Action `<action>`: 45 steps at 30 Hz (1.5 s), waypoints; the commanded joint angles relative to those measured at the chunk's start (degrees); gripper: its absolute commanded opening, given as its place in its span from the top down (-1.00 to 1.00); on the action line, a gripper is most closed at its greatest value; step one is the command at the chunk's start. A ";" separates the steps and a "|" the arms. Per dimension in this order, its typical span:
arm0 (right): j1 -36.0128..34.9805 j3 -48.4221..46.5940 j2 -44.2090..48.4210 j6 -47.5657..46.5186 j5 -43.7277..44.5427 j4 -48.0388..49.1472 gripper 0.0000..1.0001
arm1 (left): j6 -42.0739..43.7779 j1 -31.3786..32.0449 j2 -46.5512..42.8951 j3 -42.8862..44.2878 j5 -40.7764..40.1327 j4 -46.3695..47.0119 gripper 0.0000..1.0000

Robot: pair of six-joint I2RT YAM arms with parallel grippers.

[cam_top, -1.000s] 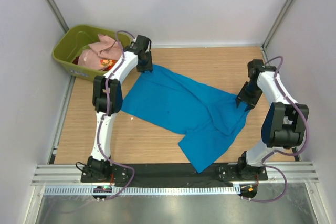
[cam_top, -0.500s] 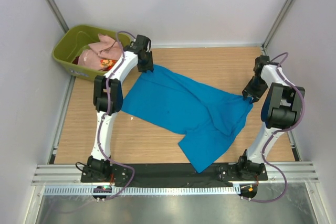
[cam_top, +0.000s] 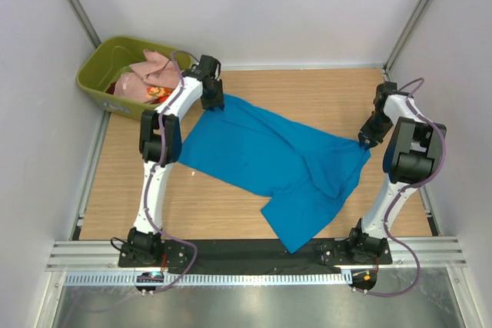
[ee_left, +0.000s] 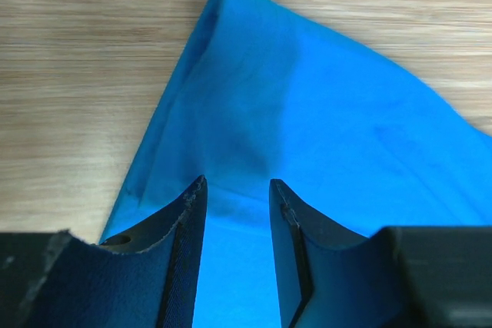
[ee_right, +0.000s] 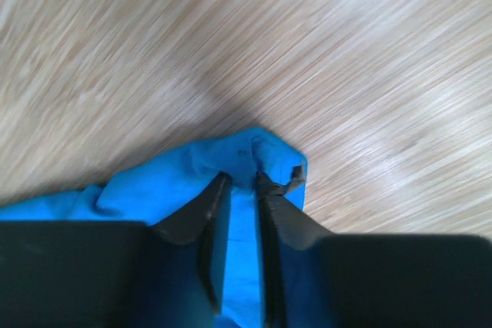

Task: Fold and stack the t-shirts
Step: Fold the tshirt

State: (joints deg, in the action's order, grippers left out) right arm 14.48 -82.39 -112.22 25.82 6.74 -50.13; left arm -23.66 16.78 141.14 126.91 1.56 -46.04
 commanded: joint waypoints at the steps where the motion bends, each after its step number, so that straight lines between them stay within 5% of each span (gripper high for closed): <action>1: 3.00 -0.23 -0.36 1.15 2.30 3.01 0.54 | 0.02 -0.78 2.47 2.64 0.81 -2.47 0.22; 5: 5.12 0.92 -0.62 0.46 3.36 4.95 0.98 | 0.54 -1.13 3.96 2.90 0.37 -4.05 0.22; 9: 5.30 -0.57 -2.12 -0.95 2.58 4.78 0.96 | 0.98 -1.22 4.49 2.73 -0.07 -5.20 0.25; 13: 5.21 -1.63 -2.21 -0.86 -0.06 4.08 0.59 | 1.07 -1.31 3.27 2.20 -0.07 -4.85 0.25; 17: 4.33 -5.58 -2.12 -0.16 6.14 -1.71 0.24 | 0.90 -1.31 1.33 3.78 0.02 -5.81 0.18; 24: -4.01 -13.66 0.25 -0.60 12.15 -10.77 0.00 | -1.91 -1.31 -4.55 4.49 3.62 -5.99 0.10; 30: -17.26 -12.28 4.55 -3.85 8.65 -12.19 -0.10 | -2.88 -1.31 -9.74 -0.52 5.38 -5.64 0.16; 39: -27.74 1.87 9.92 -4.47 -3.31 -8.16 0.52 | -3.76 -0.26 -17.83 -13.52 9.42 -3.88 0.22; 45: -28.81 6.19 9.05 -3.50 -11.65 -3.75 0.75 | -4.38 2.29 -21.52 -18.88 11.53 -3.44 0.24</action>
State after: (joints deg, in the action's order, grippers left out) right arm -13.78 -76.55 -104.16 21.87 1.30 -57.84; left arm -27.14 17.39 124.33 109.62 10.09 -50.61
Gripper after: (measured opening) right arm 0.129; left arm 0.383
